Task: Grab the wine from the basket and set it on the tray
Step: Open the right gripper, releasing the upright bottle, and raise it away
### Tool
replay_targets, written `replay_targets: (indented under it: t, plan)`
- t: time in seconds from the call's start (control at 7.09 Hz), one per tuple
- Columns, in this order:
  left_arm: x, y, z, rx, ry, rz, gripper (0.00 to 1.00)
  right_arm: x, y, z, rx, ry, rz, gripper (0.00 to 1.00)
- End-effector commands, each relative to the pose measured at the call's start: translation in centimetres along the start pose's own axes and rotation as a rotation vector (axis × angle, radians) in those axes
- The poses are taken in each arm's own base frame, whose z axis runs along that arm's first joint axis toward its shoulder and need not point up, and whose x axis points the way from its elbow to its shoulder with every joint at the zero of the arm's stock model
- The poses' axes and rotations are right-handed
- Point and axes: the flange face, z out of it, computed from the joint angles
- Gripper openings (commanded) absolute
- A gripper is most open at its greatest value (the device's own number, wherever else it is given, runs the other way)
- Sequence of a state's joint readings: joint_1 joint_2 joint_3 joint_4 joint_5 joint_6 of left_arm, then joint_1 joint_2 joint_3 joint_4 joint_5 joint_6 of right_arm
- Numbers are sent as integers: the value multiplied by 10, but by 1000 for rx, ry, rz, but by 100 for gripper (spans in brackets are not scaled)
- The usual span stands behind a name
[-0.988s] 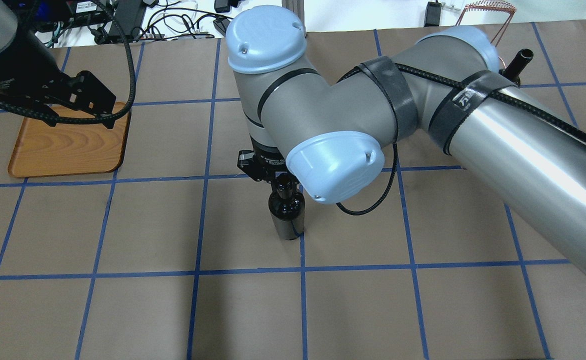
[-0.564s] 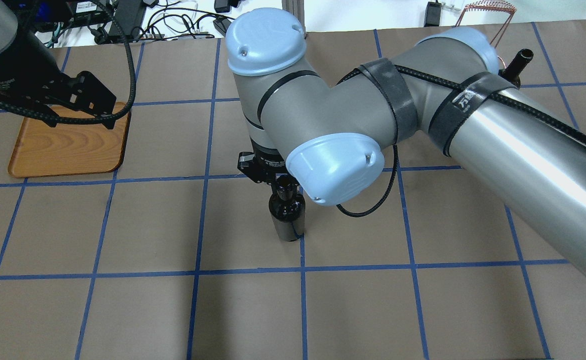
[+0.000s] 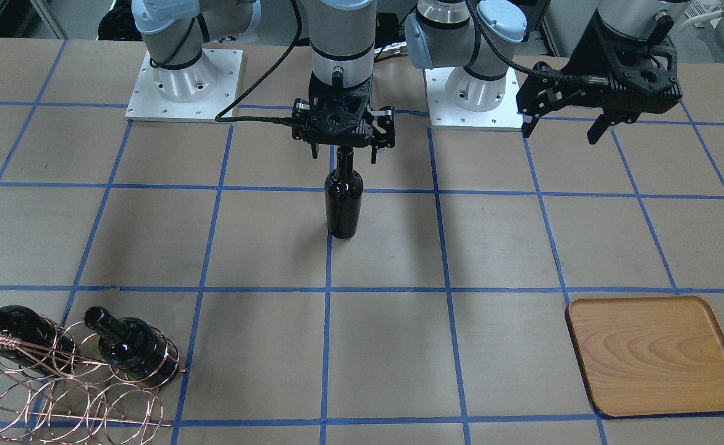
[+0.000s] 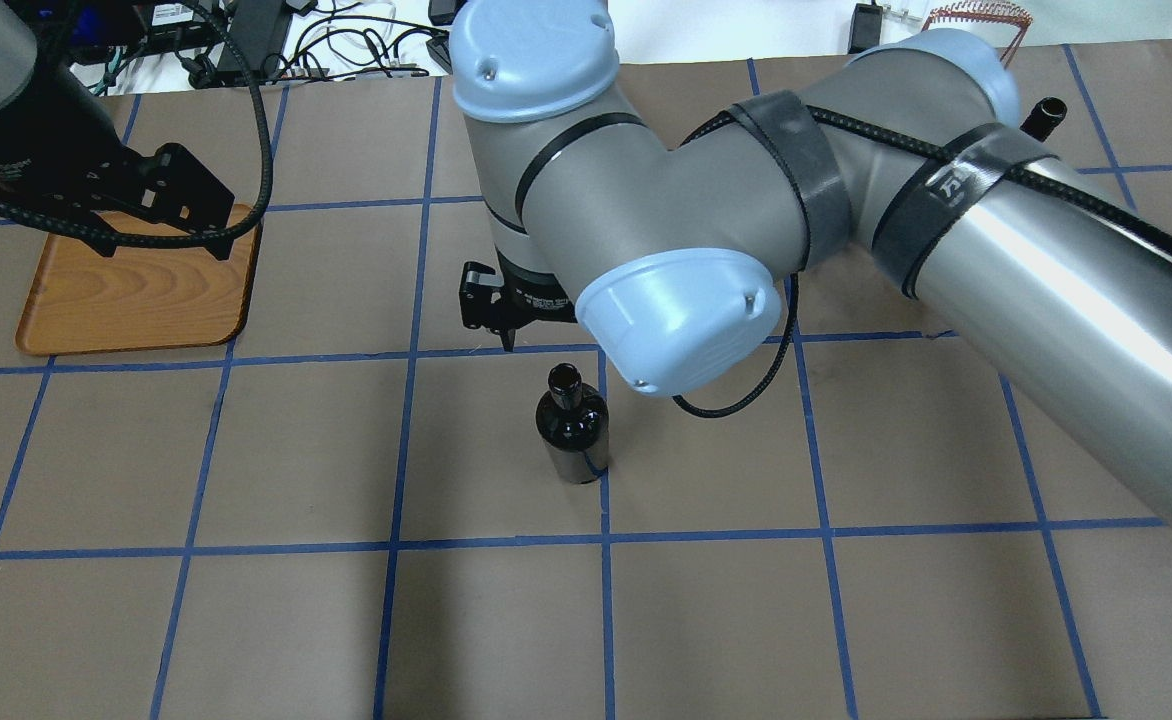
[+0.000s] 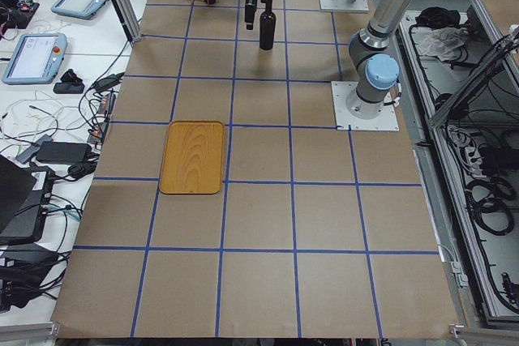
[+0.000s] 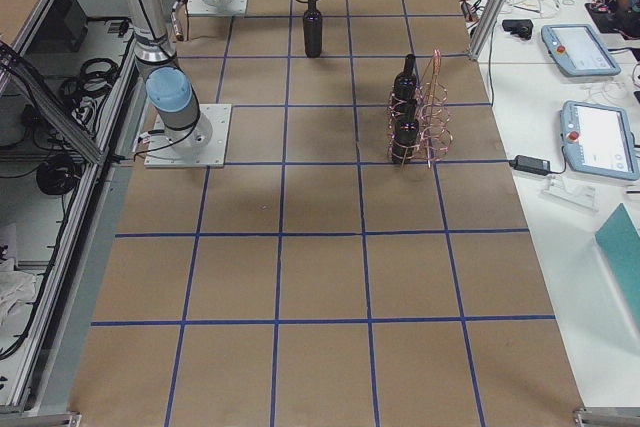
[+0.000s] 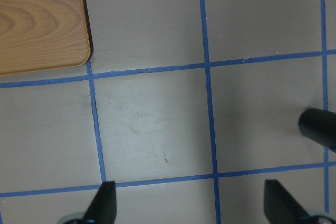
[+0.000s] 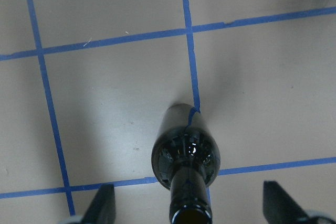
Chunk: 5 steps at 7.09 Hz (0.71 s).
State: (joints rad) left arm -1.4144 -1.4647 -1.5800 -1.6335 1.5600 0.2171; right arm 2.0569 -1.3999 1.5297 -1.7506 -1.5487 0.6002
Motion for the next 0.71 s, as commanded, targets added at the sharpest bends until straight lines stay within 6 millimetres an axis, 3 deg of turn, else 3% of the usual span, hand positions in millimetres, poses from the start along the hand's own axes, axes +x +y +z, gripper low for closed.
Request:
replay_targets:
  t: [0.0, 0.28, 0.56]
  plan:
    - [15, -2, 13, -35, 9, -177, 100, 38, -51, -53, 119, 13, -50, 100]
    - [76, 1, 24, -51, 2, -142, 100, 117, -102, -71, 147, 23, -22, 100]
    - [167, 11, 41, -21, 5, -168, 100, 193, -141, -75, 144, 24, 25, 100]
